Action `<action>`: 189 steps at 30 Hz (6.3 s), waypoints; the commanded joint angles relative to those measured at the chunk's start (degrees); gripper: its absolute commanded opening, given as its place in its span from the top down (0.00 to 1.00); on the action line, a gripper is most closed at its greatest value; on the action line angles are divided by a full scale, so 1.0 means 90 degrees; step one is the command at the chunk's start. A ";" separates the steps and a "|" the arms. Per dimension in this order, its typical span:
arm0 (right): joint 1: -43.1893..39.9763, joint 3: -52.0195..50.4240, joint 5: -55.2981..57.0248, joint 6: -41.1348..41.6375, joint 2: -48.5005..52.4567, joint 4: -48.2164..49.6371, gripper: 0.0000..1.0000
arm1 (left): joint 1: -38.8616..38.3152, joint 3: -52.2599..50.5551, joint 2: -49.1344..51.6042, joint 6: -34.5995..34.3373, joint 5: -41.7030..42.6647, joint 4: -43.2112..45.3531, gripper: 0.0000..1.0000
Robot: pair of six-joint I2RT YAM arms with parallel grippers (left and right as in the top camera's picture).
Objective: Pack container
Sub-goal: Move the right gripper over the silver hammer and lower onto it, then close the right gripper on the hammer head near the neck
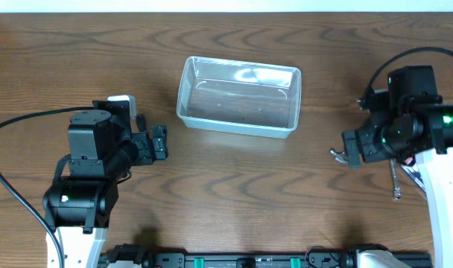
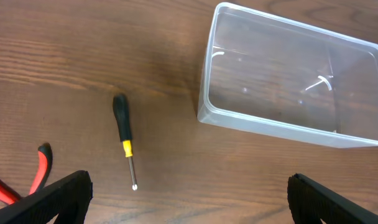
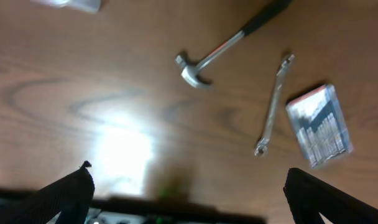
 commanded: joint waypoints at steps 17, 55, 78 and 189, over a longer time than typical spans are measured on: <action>-0.0338 -0.2565 0.0185 -0.1049 0.0304 0.2997 0.01 | 0.0039 0.0155 -0.0027 0.0342 -0.0612 0.0325 0.02; -0.0384 -0.2895 0.0185 -0.1897 0.2999 0.3597 0.02 | 0.0039 0.0155 -0.0015 0.0345 -0.0852 0.0355 0.02; -0.0384 -0.2895 0.0185 -0.1885 0.3203 0.3956 0.28 | 0.0039 0.0155 -0.0015 0.0345 -0.0850 0.0379 0.02; -0.0384 -0.2892 0.0233 -0.1819 0.3203 0.3961 0.99 | 0.0039 0.0155 -0.0017 0.0342 -0.0848 0.0376 0.02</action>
